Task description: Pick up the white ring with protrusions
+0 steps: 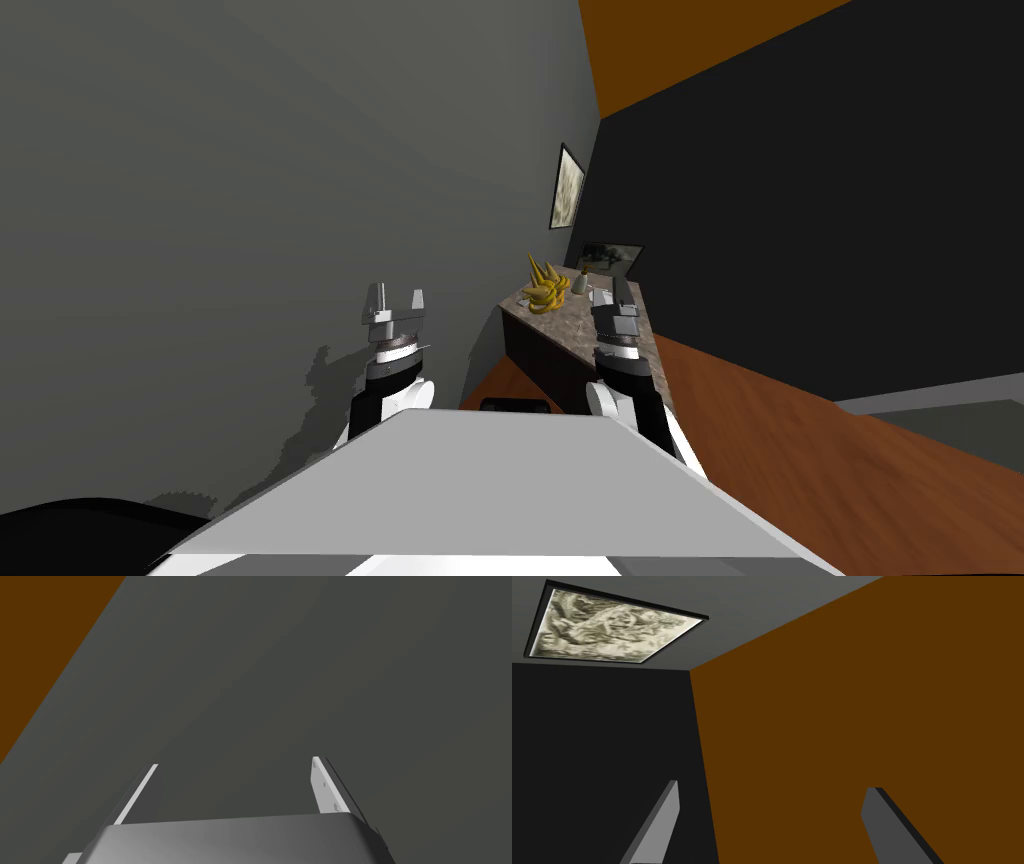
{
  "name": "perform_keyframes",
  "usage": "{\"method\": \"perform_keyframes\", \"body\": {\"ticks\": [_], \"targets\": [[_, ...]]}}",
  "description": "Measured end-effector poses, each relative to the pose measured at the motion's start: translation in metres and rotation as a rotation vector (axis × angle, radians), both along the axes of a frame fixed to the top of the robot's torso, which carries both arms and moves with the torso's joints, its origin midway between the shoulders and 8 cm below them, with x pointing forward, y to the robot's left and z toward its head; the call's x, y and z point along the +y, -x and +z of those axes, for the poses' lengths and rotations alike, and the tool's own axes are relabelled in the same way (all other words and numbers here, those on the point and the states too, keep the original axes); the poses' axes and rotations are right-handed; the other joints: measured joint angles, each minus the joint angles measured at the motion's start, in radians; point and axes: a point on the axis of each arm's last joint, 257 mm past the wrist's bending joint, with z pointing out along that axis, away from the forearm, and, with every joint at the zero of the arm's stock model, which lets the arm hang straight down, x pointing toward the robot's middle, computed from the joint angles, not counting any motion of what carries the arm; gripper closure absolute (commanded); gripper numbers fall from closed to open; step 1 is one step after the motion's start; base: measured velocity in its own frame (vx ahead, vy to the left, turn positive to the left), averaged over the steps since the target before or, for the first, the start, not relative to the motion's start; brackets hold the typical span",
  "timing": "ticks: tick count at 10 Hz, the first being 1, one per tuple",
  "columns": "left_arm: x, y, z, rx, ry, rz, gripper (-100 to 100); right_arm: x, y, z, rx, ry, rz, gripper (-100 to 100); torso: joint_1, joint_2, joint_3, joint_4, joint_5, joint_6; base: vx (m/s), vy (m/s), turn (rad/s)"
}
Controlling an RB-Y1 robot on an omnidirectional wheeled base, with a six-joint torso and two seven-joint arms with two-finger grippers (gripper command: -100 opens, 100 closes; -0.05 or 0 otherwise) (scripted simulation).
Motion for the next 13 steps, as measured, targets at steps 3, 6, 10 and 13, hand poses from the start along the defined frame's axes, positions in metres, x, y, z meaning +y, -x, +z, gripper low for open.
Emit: {"method": "perform_keyframes", "body": {"ticks": [3,6,10,13], "targets": [[0.0,0.0,0.0,0.0,0.0,0.0,0,-0.001,-0.003,-0.01,0.048,0.067,-0.003,-100,-0.002,0.002,0.001,0.0,0.0,0.0,-0.028,-0.019,0.02],[0.0,0.0,0.0,0.0,0.0,0.0,0,-0.01,-0.013,-0.033,0.141,0.167,-0.029,-100,-0.004,0.003,0.002,0.001,-0.001,0.0,-0.049,-0.041,0.053],[0.0,0.0,0.0,0.0,0.0,0.0,0,-0.025,-0.021,-0.063,0.267,0.291,-0.076,-100,-0.002,0.003,0.002,0.001,0.0,0.0,-0.04,-0.02,0.046],[0.0,0.0,0.0,0.0,0.0,0.0,0,-0.041,-0.025,-0.078,0.341,0.364,-0.106,-100,-0.002,0.002,0.001,0.001,-0.001,0.0,-0.033,-0.027,0.064]]}}
